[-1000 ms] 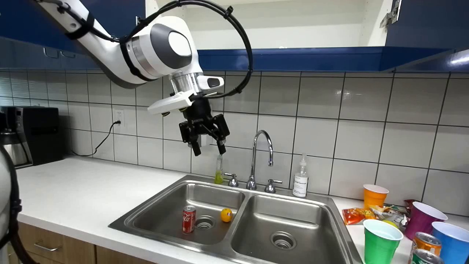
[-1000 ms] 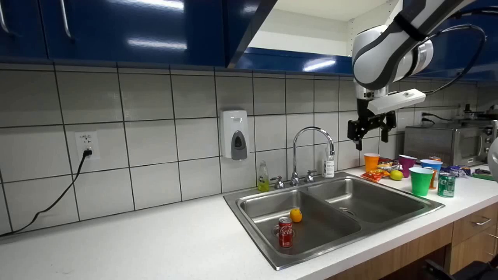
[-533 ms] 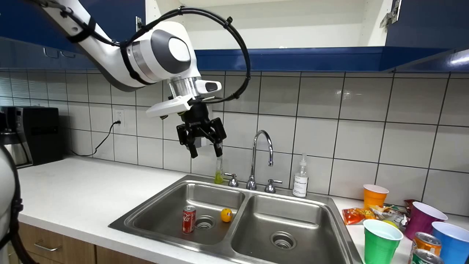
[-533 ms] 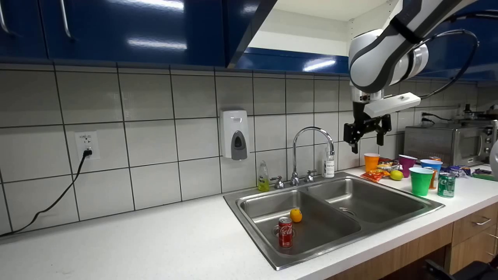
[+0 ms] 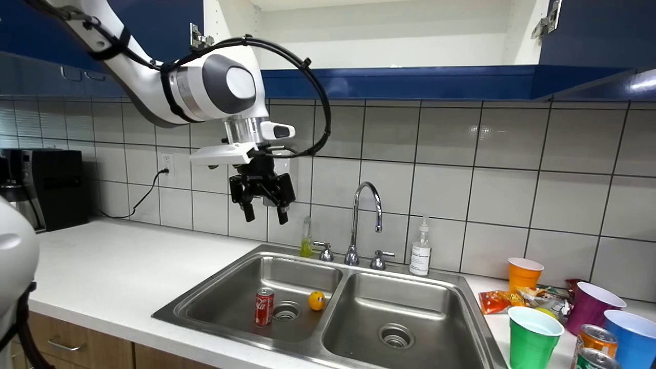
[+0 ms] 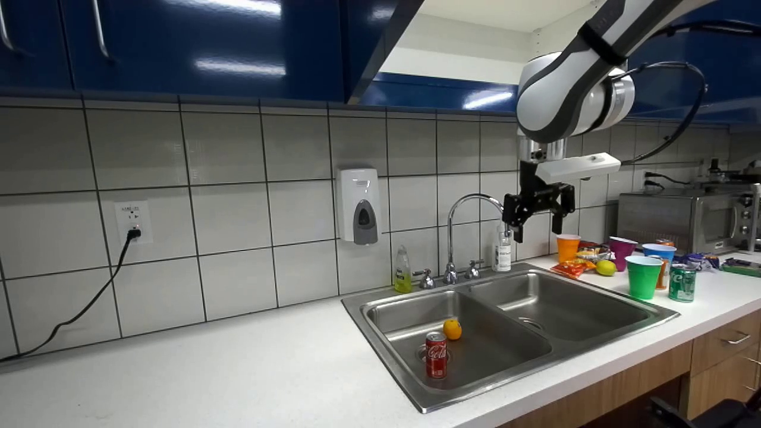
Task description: Remove the red can from the sink and put it in the cabinet
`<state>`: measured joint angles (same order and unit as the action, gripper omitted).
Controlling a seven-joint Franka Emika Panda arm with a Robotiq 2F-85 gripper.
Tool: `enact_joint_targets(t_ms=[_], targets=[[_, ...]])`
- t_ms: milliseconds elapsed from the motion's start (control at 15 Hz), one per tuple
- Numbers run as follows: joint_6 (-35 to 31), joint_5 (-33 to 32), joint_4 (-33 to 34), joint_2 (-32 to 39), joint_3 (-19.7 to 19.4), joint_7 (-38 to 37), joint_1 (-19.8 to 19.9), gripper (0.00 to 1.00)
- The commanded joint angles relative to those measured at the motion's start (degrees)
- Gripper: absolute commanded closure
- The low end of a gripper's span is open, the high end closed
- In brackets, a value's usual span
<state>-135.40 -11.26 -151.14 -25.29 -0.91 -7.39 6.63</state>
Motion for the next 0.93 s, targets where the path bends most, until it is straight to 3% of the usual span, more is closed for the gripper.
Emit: enact_joint_targets(t_ms=[0,333,867], targets=[[-0.13,3.11,1.04,0.83,-1.11,3.80,-1.88,0.00],[-0.61,6.33,1.59,1.55,-1.14,7.73,-4.78,0.00],[-0.76,4.77,1.86,3.42,0.00,6.94,-5.53,0.00]])
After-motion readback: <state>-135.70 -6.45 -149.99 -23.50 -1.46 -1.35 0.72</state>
